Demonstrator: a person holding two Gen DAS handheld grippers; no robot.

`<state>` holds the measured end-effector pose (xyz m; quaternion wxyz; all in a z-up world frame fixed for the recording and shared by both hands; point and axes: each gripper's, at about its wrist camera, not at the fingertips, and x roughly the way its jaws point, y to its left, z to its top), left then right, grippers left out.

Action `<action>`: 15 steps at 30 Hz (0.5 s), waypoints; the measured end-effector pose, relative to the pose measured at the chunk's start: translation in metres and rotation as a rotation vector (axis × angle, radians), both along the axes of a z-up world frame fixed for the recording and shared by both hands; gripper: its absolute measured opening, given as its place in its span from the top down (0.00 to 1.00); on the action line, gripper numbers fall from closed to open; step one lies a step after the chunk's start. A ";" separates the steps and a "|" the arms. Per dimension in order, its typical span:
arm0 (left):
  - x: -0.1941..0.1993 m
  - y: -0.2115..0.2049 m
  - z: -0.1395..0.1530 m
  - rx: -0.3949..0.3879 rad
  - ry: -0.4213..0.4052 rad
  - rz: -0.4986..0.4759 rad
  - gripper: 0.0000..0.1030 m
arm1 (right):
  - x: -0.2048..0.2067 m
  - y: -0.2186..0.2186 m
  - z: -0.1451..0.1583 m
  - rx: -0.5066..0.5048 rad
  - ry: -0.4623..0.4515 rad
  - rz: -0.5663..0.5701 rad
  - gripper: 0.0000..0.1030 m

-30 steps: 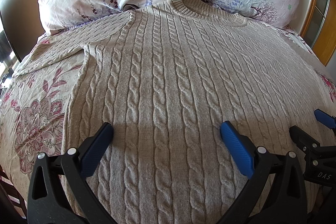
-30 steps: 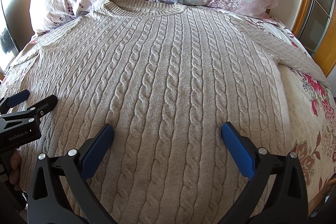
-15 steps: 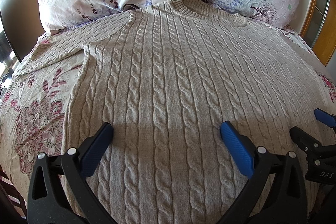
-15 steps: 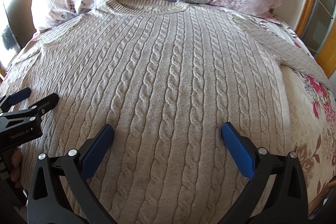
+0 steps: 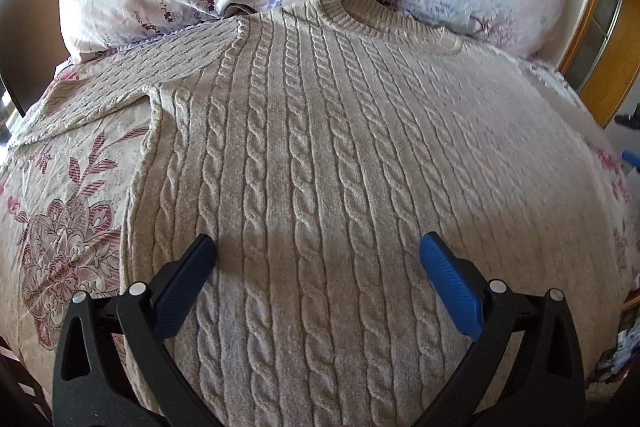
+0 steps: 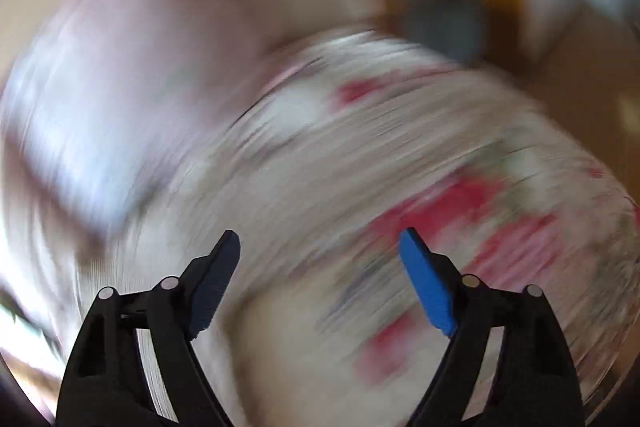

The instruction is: Fold small clothes

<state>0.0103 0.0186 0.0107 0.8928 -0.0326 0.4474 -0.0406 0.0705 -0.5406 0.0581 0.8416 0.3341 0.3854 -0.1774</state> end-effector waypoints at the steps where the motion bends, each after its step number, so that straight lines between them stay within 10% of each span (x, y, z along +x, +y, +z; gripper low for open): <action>1: 0.002 0.007 0.004 -0.038 -0.010 0.025 0.02 | -0.002 -0.032 -0.005 0.041 0.005 -0.092 0.25; 7: 0.014 0.072 0.029 -0.148 -0.074 0.258 0.02 | -0.017 -0.143 -0.052 0.282 0.027 -0.406 0.53; 9: 0.017 0.099 0.034 -0.179 -0.083 0.322 0.02 | -0.011 -0.147 -0.053 0.270 0.022 -0.407 0.57; 11: 0.019 0.132 0.037 -0.270 -0.088 0.382 0.02 | 0.001 -0.149 -0.060 0.278 0.026 -0.390 0.84; 15: 0.019 0.199 0.038 -0.429 -0.106 0.551 0.02 | 0.014 -0.136 -0.044 0.152 0.044 -0.350 0.92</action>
